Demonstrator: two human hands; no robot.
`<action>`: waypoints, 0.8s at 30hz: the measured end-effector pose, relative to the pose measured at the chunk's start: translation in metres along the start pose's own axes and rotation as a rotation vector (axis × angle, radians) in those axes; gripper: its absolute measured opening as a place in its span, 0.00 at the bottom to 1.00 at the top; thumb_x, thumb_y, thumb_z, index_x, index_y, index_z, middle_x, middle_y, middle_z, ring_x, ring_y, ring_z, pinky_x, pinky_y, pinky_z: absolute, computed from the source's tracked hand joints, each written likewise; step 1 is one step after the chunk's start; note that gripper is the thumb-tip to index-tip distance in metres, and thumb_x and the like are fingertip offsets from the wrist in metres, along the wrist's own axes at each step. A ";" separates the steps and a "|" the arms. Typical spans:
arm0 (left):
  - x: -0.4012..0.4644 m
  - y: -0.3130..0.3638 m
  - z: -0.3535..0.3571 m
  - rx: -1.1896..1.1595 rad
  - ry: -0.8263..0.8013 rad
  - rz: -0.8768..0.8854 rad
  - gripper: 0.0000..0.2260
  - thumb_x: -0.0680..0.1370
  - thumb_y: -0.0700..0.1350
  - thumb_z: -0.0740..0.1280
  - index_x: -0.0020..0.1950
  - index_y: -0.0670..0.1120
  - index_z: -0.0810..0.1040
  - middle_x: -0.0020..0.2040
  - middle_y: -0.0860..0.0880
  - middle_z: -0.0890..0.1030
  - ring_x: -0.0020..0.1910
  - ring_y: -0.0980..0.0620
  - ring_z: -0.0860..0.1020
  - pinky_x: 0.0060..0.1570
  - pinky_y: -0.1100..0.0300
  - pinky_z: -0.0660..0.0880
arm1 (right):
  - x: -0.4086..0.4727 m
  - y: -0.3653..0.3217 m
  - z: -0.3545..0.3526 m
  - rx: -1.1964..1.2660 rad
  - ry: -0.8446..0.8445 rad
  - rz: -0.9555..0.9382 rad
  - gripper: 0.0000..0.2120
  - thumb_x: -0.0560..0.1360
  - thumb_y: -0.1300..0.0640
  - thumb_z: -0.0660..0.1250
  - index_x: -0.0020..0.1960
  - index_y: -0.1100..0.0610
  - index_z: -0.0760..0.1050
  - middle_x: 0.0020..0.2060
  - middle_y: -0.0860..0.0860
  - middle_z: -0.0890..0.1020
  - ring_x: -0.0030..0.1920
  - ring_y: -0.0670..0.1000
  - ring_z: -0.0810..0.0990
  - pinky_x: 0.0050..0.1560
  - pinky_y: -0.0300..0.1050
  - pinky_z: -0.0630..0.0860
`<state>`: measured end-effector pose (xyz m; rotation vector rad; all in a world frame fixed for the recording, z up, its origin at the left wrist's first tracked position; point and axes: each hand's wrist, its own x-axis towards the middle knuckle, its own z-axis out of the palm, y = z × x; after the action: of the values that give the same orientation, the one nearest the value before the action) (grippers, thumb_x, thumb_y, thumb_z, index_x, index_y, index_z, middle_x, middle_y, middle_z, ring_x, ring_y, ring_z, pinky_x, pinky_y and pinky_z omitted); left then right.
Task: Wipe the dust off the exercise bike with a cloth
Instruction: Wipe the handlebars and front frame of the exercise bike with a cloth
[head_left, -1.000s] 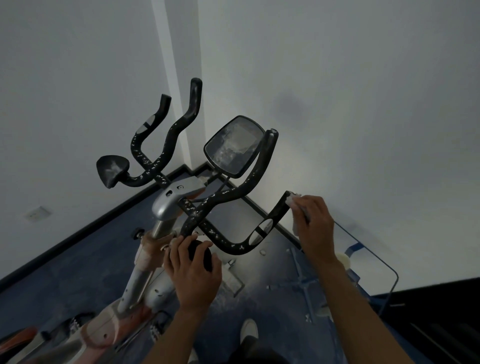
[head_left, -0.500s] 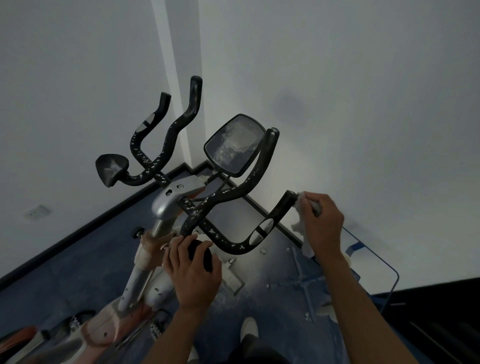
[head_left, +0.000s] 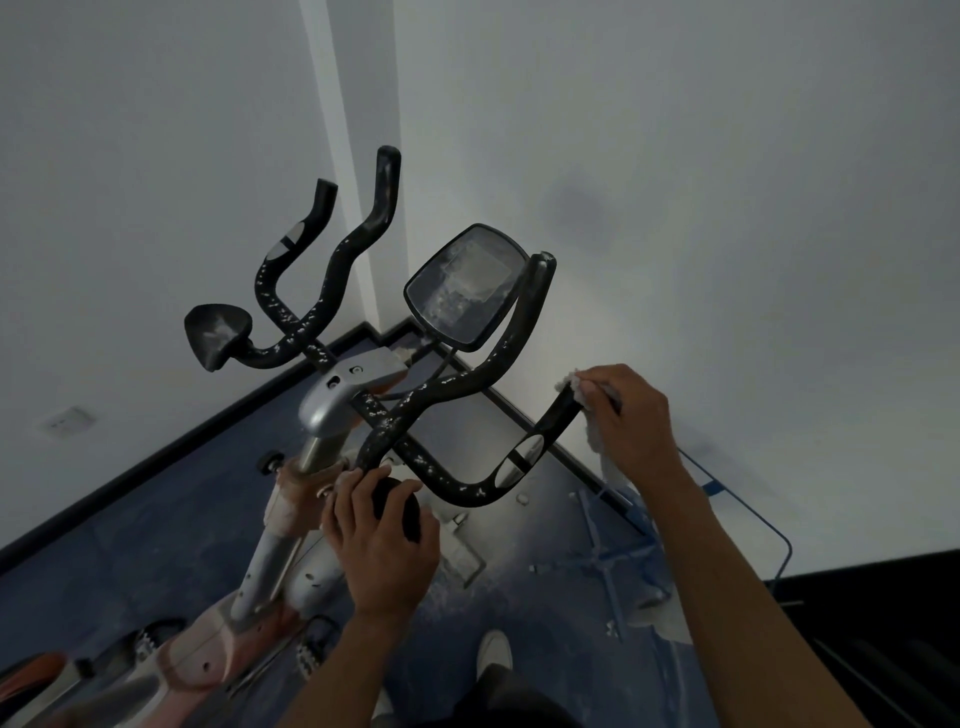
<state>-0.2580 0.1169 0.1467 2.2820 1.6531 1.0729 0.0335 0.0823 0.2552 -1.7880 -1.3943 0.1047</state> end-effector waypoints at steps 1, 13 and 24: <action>0.000 0.000 0.000 0.000 -0.002 -0.001 0.12 0.73 0.49 0.68 0.51 0.47 0.85 0.63 0.43 0.79 0.69 0.37 0.72 0.68 0.34 0.64 | 0.001 0.003 -0.002 -0.023 0.000 0.028 0.05 0.81 0.62 0.69 0.53 0.57 0.83 0.47 0.47 0.84 0.47 0.40 0.81 0.53 0.30 0.75; 0.001 0.002 0.000 -0.003 0.019 -0.003 0.11 0.73 0.49 0.68 0.51 0.46 0.86 0.62 0.43 0.79 0.68 0.37 0.72 0.68 0.35 0.64 | 0.008 0.002 -0.010 -0.055 -0.013 0.053 0.06 0.81 0.62 0.67 0.53 0.60 0.82 0.46 0.49 0.83 0.47 0.46 0.82 0.50 0.25 0.71; 0.001 0.001 0.000 -0.003 0.016 0.003 0.11 0.72 0.48 0.68 0.51 0.47 0.85 0.62 0.43 0.79 0.68 0.38 0.72 0.69 0.36 0.64 | 0.001 -0.005 -0.001 0.075 0.066 -0.014 0.08 0.82 0.58 0.67 0.56 0.62 0.82 0.48 0.52 0.84 0.45 0.49 0.83 0.47 0.42 0.81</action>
<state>-0.2570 0.1179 0.1476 2.2806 1.6538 1.0957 0.0307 0.0826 0.2599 -1.7043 -1.3393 0.0890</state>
